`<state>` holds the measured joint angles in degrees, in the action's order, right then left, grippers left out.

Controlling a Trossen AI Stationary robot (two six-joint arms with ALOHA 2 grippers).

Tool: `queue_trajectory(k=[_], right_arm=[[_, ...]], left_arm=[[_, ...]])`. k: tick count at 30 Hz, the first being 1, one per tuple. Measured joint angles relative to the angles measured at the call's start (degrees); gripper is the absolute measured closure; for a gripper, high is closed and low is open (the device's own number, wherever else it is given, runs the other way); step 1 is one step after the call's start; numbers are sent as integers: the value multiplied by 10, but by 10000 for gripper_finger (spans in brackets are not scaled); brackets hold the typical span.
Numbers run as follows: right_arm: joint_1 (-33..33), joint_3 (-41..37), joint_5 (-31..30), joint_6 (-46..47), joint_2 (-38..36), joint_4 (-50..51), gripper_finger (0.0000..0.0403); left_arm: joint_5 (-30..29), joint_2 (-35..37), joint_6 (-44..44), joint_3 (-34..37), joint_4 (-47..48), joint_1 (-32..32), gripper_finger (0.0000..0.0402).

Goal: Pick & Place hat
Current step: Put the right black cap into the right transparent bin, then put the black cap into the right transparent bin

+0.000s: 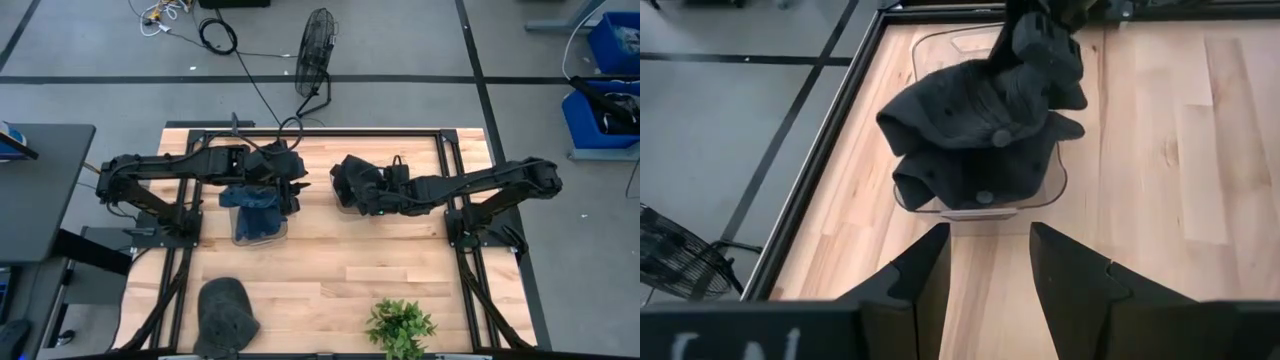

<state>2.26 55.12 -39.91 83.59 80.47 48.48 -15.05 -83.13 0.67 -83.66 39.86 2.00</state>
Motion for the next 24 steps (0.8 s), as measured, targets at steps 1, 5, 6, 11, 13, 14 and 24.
queue_trajectory(k=[1, 5, 6, 11, 13, 14, 24], right_arm=[[-1, -10, -1, 0, 0, -12, 397], [-8, -45, 1, -4, 0, -52, 395], [-11, -51, 1, -9, 0, -58, 393], [-21, -62, 30, -49, 0, -69, 363], [-22, -62, 27, -79, 0, -74, 345], [-22, -62, 21, -93, 0, -77, 336], [-21, -9, 19, -197, 0, -44, 254]], left_arm=[[0, 0, 0, 0, 0, 0, 259], [0, 0, 0, 0, 0, 0, 259], [0, 0, 0, 0, 0, 0, 259], [0, 0, 0, 0, 0, 0, 259], [0, 0, 0, 0, 0, 0, 259], [0, 0, 0, 0, 0, 0, 259], [0, 0, 1, 0, 6, 0, 259]])
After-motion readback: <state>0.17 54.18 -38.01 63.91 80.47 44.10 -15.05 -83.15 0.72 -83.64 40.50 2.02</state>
